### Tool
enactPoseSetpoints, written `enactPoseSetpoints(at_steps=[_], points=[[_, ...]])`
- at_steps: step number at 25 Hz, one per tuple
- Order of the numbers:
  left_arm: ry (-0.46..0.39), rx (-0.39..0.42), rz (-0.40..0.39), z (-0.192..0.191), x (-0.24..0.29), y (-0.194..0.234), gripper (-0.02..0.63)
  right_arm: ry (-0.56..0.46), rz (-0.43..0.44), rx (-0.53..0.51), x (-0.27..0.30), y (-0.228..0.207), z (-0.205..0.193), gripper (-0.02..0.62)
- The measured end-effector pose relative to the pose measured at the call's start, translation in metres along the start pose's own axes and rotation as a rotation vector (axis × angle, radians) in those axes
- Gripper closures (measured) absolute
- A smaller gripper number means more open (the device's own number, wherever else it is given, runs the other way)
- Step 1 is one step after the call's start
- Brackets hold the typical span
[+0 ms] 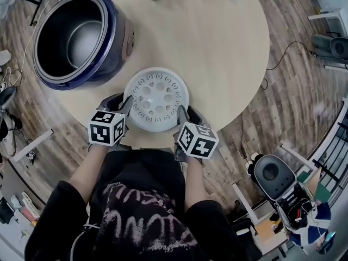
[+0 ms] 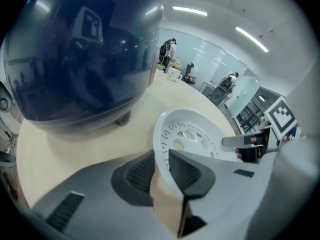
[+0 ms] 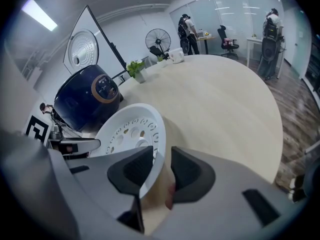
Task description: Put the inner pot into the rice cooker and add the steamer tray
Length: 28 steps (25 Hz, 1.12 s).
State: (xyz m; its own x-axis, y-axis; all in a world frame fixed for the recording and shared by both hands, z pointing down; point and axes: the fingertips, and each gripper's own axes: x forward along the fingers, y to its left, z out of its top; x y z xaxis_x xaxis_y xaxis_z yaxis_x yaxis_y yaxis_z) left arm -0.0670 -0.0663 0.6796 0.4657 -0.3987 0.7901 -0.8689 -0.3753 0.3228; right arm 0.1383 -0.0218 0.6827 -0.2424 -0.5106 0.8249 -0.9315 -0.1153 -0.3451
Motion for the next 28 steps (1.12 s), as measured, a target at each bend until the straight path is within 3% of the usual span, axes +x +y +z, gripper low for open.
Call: enactPoseSetpoints(at_steps=[5,16,28], points=[[-0.007,-0.018,-0.011,0.001,-0.001,0.0,0.512,0.013,0.011,-0.013,0.001,0.004,0.0,0.515],[-0.072,-0.04,-0.036,0.01,-0.012,-0.007,0.522,-0.012,0.026,-0.006,-0.006,0.005,0.004,0.518],[-0.251,0.093,-0.061,0.075,-0.056,-0.034,0.523,-0.182,0.035,-0.029,-0.052,0.019,0.052,0.517]])
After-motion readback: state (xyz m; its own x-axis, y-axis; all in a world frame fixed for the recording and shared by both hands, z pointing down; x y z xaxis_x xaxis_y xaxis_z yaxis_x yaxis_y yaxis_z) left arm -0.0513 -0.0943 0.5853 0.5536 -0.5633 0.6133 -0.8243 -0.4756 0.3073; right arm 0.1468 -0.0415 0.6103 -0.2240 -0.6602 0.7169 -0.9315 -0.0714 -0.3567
